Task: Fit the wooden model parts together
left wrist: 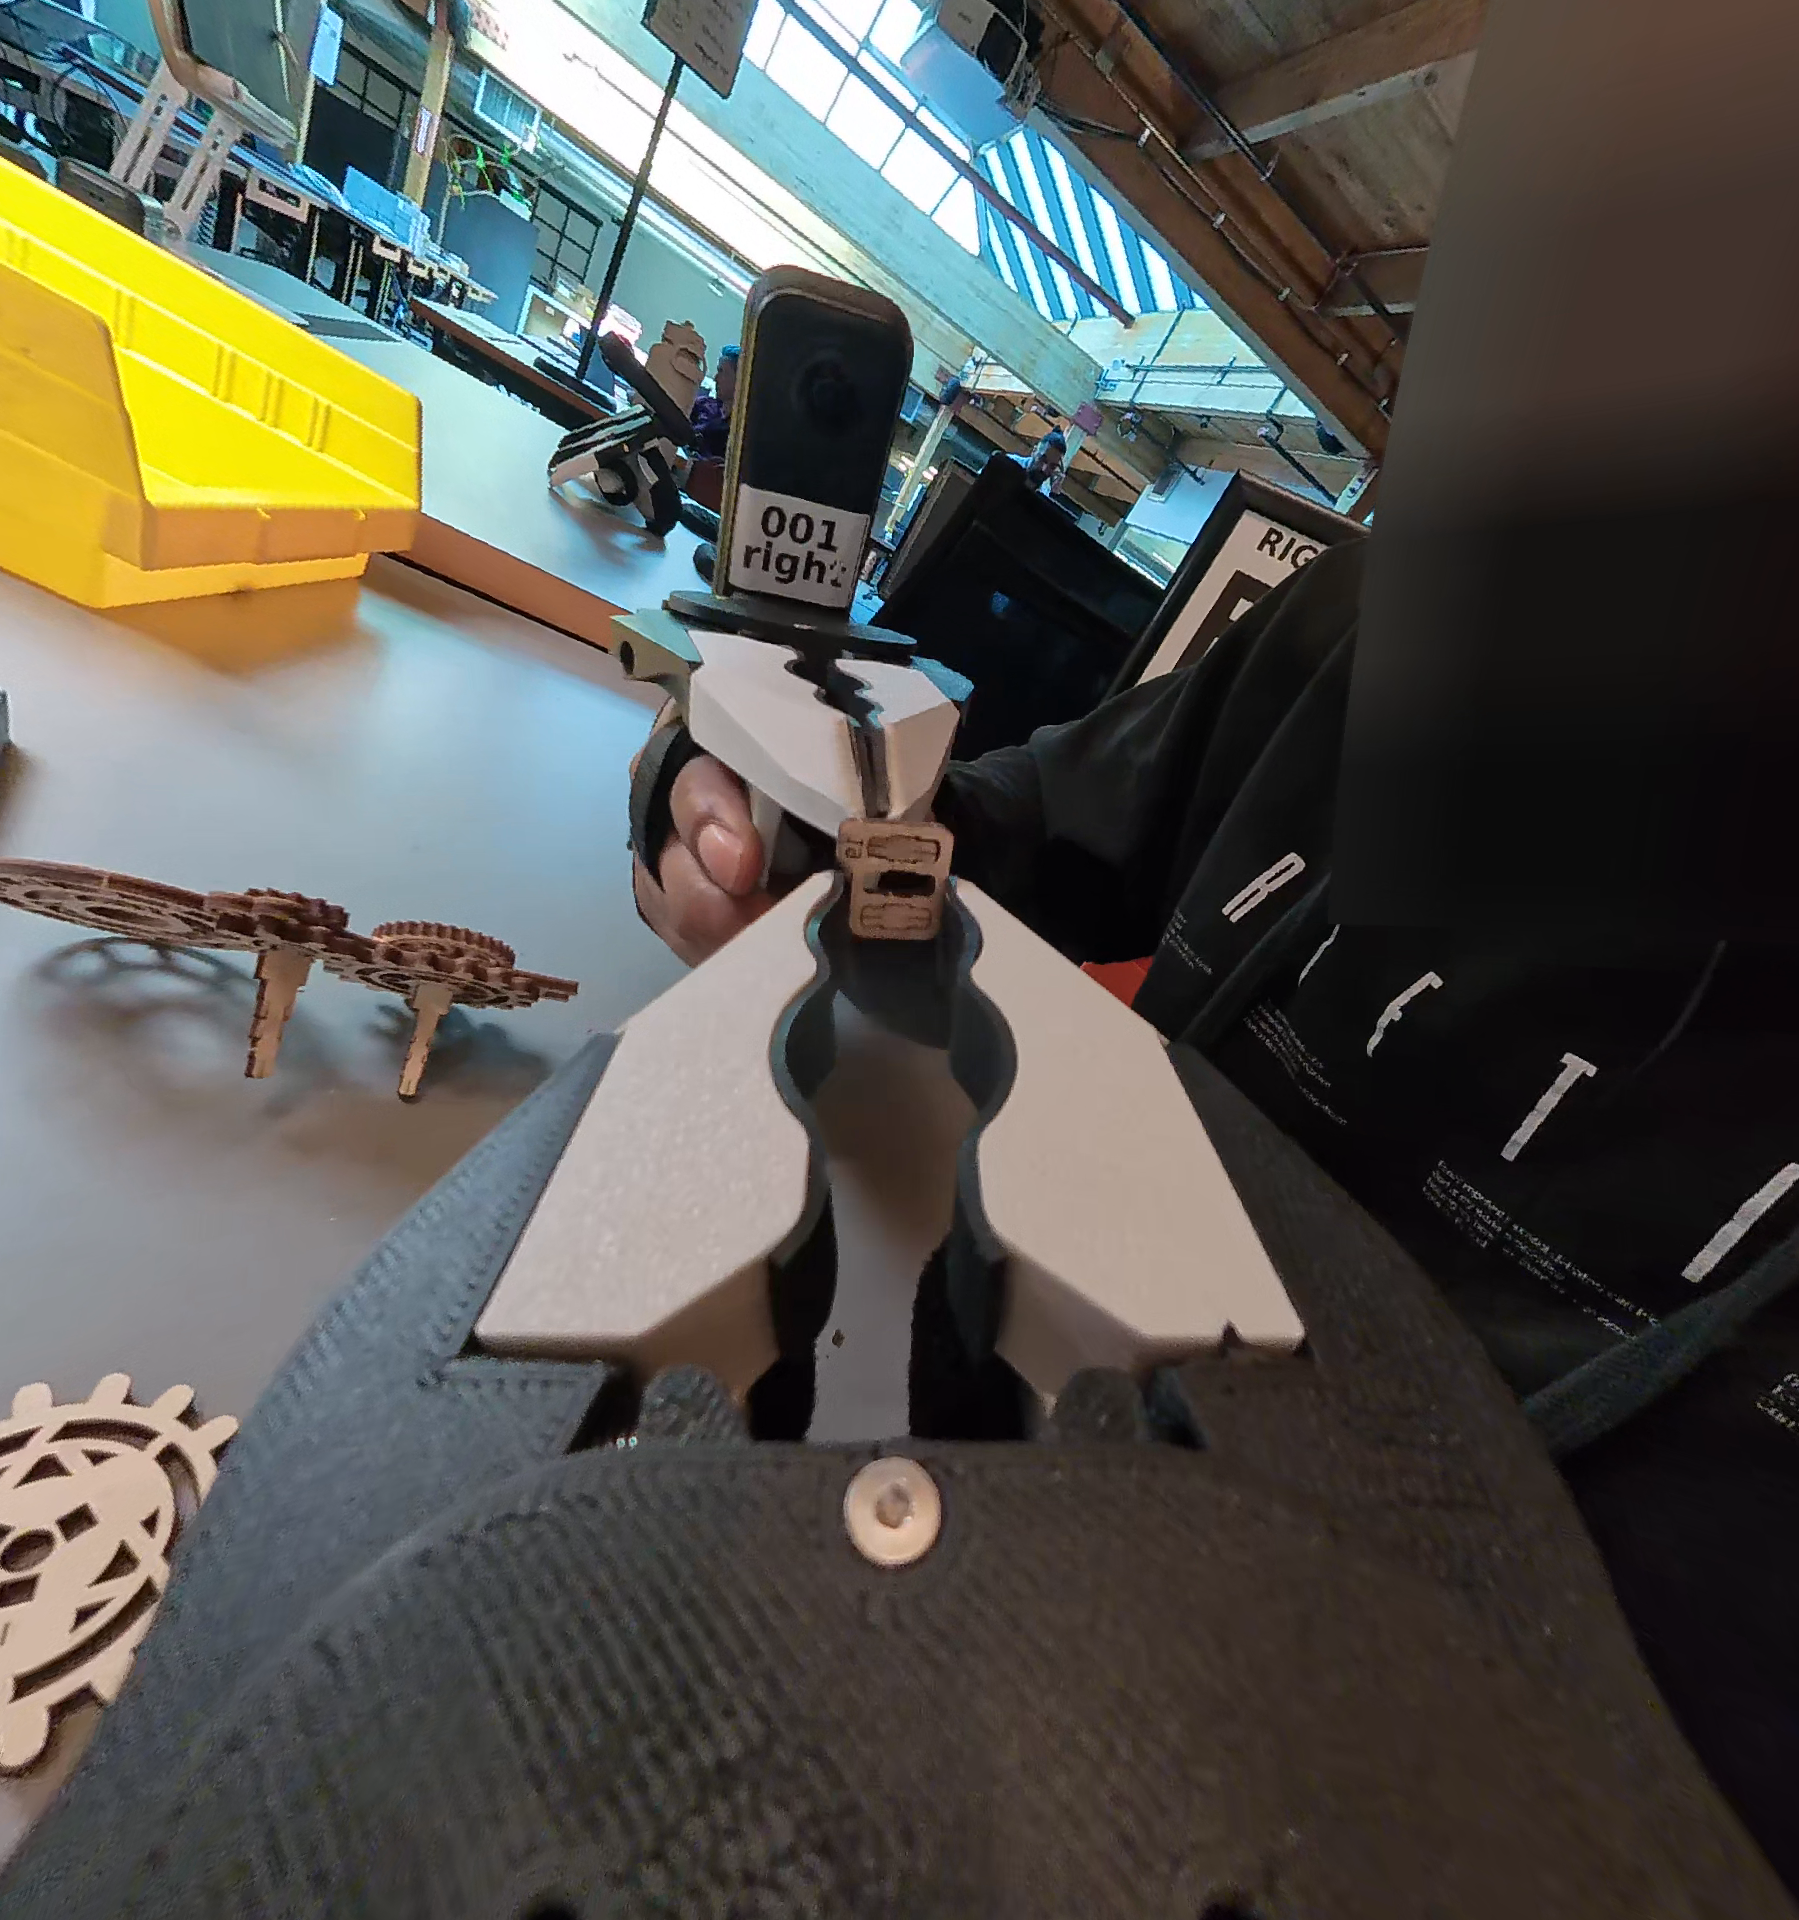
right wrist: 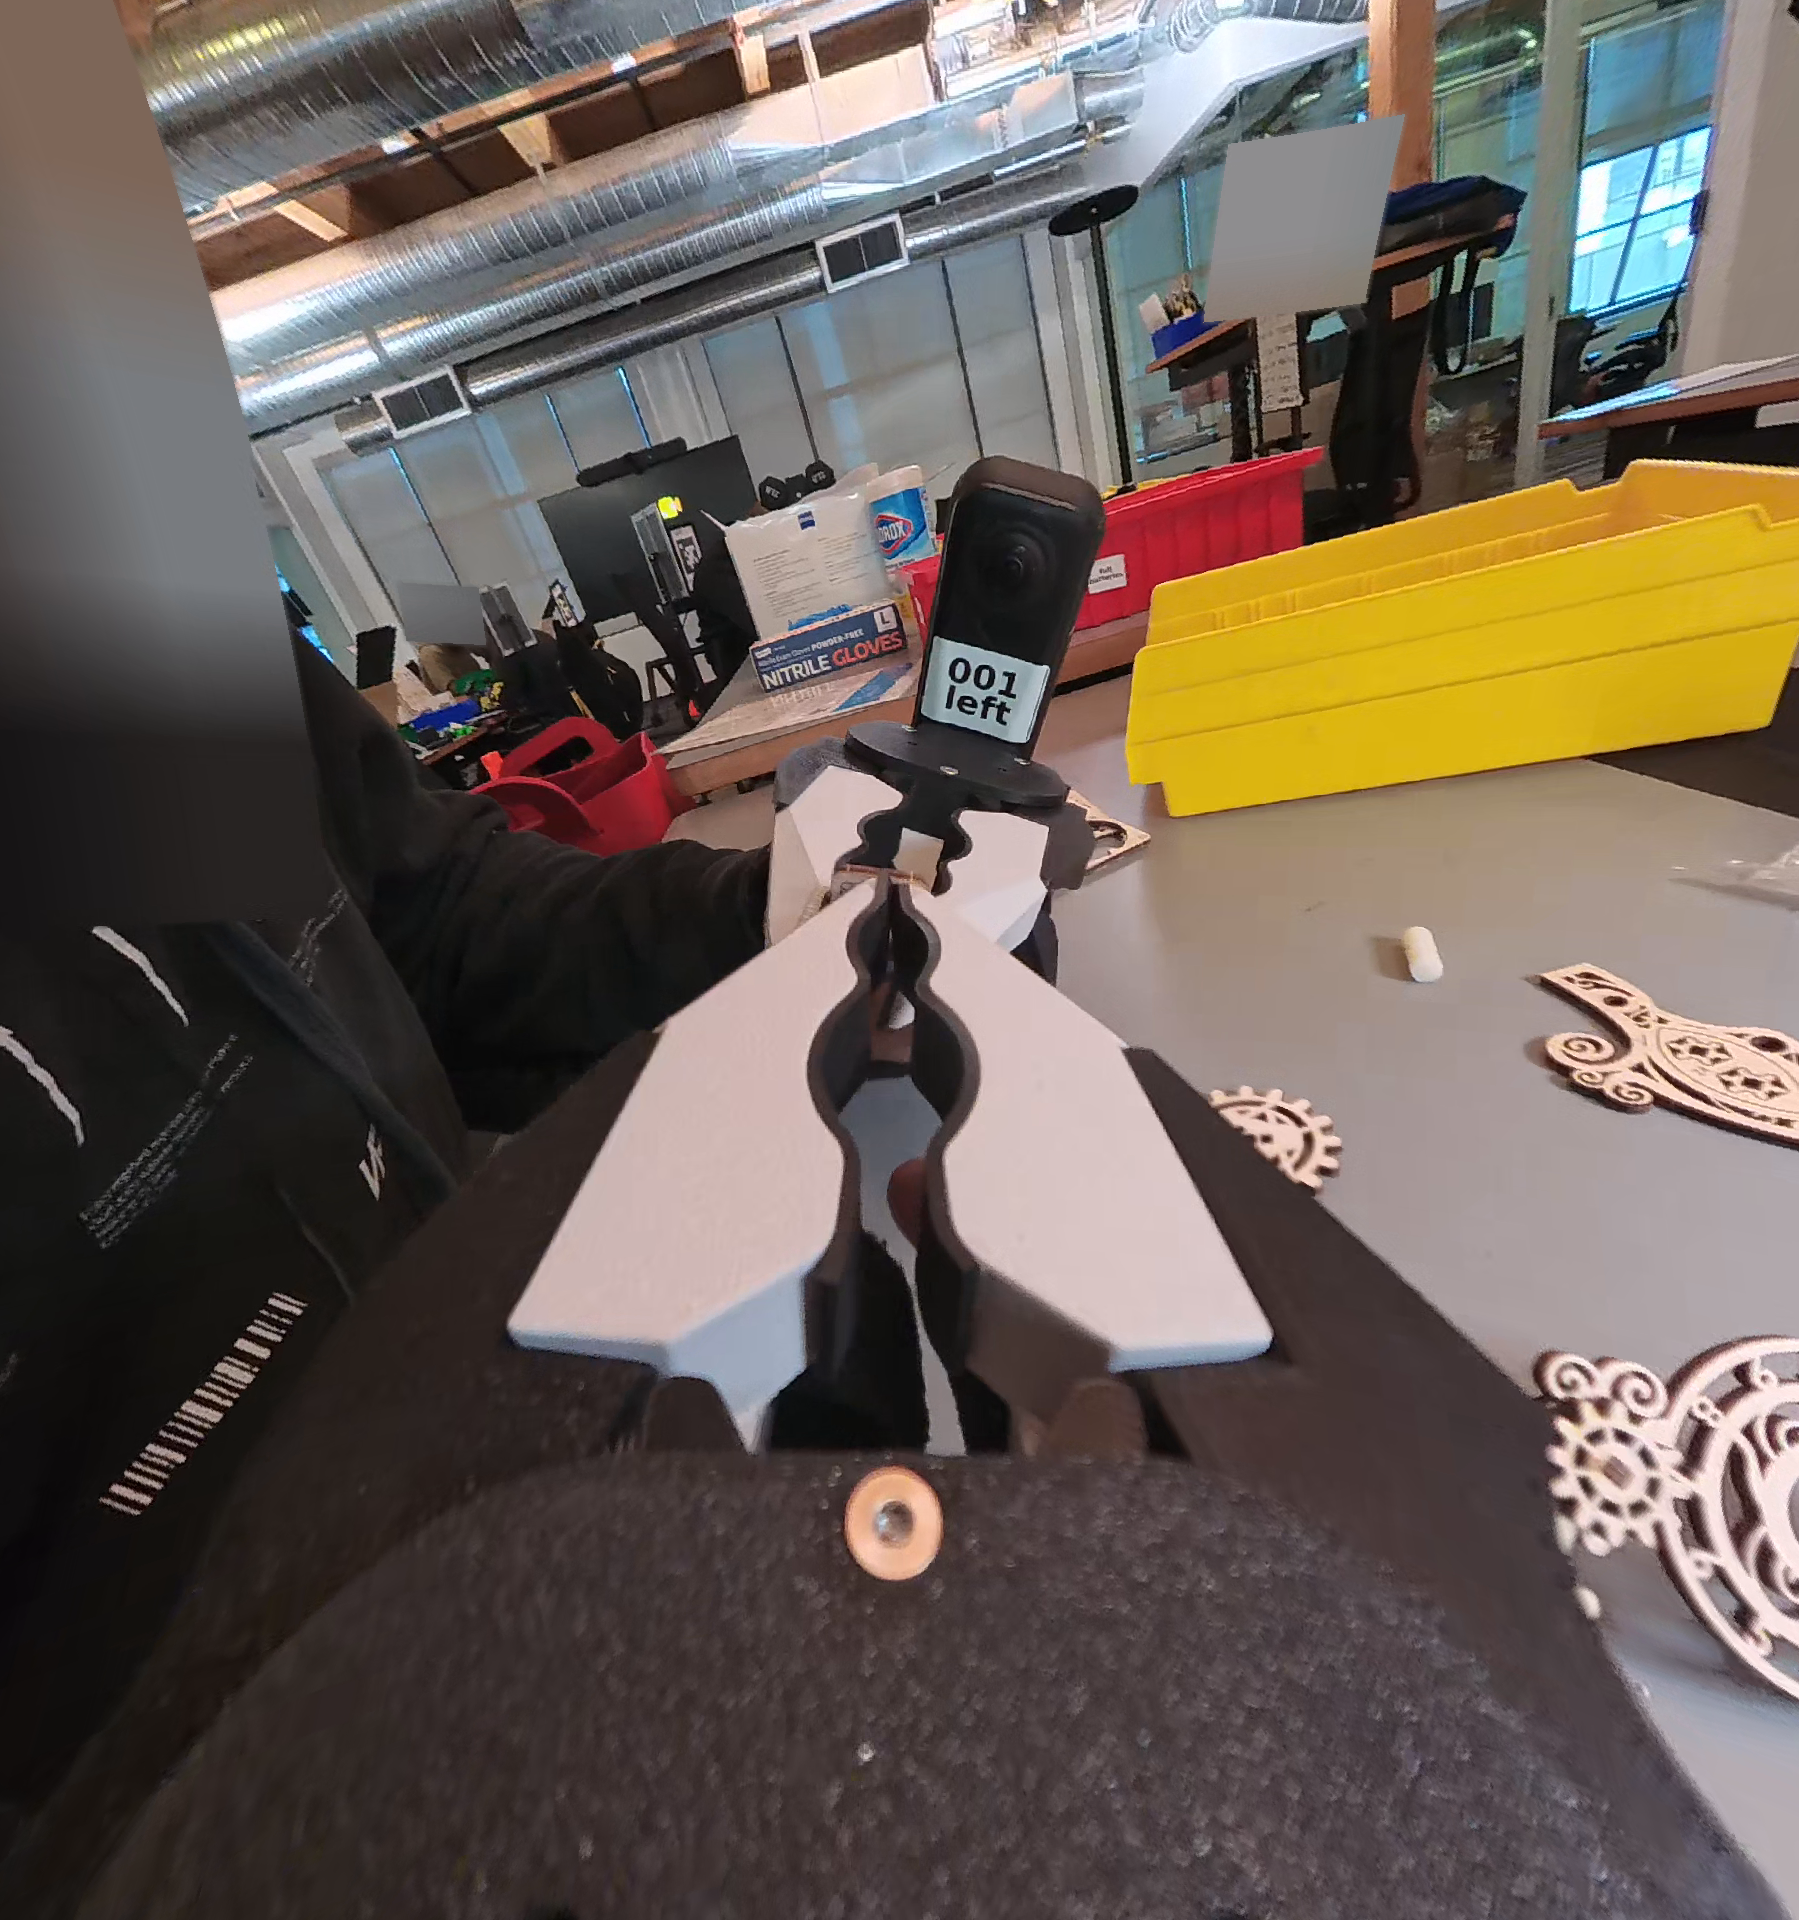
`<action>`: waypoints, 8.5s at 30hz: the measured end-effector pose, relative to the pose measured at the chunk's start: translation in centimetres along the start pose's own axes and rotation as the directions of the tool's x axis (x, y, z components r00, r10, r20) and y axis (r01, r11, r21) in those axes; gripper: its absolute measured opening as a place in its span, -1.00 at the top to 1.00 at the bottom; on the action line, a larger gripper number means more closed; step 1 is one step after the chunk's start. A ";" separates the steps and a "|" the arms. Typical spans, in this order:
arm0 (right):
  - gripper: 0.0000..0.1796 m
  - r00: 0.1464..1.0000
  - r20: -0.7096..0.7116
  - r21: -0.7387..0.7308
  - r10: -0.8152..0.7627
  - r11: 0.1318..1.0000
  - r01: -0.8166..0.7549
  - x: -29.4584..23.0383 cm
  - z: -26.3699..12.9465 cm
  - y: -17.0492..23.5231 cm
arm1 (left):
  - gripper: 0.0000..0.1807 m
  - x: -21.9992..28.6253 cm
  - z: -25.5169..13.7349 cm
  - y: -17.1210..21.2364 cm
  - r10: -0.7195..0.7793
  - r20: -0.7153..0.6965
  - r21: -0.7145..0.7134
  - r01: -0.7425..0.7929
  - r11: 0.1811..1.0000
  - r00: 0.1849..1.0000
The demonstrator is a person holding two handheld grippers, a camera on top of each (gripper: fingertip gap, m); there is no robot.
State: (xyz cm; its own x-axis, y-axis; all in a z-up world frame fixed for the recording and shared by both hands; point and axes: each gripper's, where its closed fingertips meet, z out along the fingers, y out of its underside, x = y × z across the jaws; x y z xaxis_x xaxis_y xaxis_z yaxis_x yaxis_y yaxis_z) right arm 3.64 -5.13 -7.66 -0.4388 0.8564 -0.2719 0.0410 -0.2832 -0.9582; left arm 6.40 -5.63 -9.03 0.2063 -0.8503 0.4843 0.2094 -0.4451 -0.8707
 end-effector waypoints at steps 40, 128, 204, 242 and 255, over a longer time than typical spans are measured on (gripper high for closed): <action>1.00 0.999 0.038 -0.007 -0.022 1.000 0.022 -0.2 -0.3 0.3 | 0.83 0.2 0.5 0.3 -0.041 -0.010 -0.013 0.041 0.999 0.999; 0.82 0.836 0.203 -0.437 0.510 0.811 -0.388 -5.5 -2.3 3.3 | 0.69 3.2 1.1 2.3 0.633 0.061 -0.333 -0.582 0.742 0.772; 0.89 0.759 -0.048 -0.468 -0.650 0.686 0.557 1.7 -0.9 6.2 | 0.99 -3.4 -1.7 4.2 -0.495 0.167 0.075 0.489 0.869 0.853; 0.88 0.727 -0.090 -0.552 -0.681 0.642 0.533 3.0 -0.8 7.4 | 1.00 -5.1 -2.5 4.6 -0.469 0.302 0.108 0.459 0.882 0.830; 1.00 0.689 -0.119 -0.578 -0.715 0.614 0.537 3.3 -0.6 7.3 | 0.98 -5.1 -2.6 4.9 -0.477 0.307 0.090 0.474 0.876 0.824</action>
State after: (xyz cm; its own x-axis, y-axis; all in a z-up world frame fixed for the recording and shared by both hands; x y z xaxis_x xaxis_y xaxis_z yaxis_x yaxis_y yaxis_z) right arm 3.01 -4.13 -15.61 -0.2245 0.8442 0.4867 0.3090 0.5353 -0.7861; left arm 3.93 -4.23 -15.98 0.3630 -0.4018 0.8407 0.3672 -0.7675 -0.5254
